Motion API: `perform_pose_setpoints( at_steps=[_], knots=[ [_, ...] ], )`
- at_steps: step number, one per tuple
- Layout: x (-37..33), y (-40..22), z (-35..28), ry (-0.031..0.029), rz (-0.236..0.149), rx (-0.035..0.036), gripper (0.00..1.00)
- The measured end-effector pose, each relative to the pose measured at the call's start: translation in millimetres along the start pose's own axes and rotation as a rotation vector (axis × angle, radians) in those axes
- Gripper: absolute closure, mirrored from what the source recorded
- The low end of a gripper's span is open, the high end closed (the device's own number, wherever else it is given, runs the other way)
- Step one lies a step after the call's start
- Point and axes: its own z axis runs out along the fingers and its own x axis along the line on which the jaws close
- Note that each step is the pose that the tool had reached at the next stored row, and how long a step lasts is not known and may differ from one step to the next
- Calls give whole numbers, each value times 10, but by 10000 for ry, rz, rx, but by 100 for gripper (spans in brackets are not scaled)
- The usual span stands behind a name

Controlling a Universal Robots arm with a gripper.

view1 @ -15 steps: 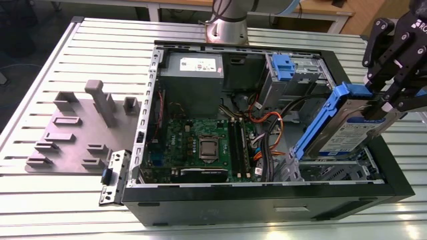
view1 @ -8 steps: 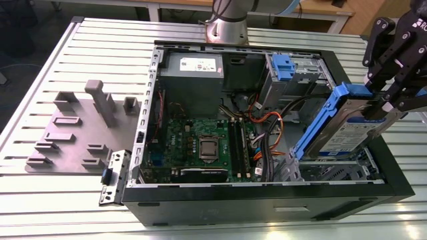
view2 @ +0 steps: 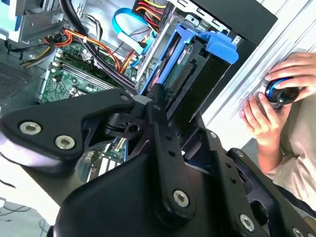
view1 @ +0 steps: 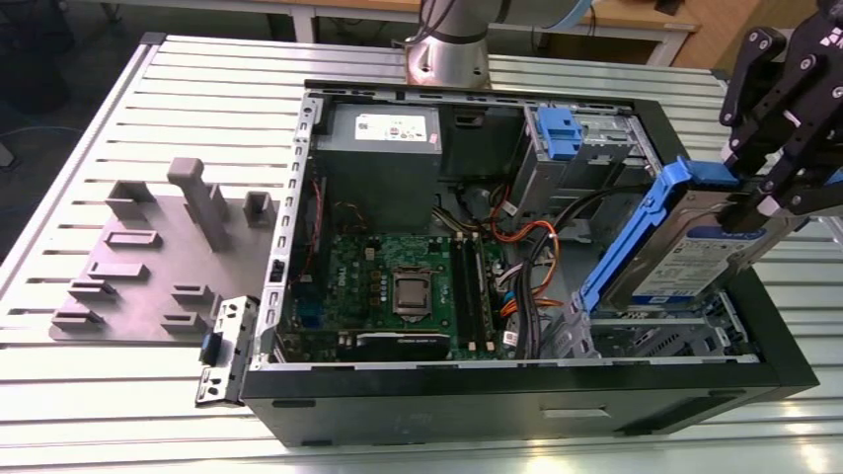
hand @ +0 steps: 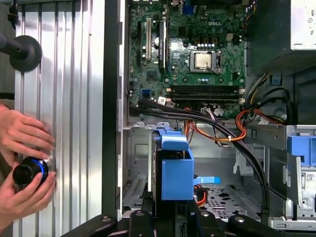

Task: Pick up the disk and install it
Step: 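Insert the disk into the insertion slot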

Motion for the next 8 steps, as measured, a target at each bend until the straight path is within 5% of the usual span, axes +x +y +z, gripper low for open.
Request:
perform_pose_setpoints(
  at_steps=[8],
  knots=[
    [-1,-5,18,-18,186,12,65]
  ],
)
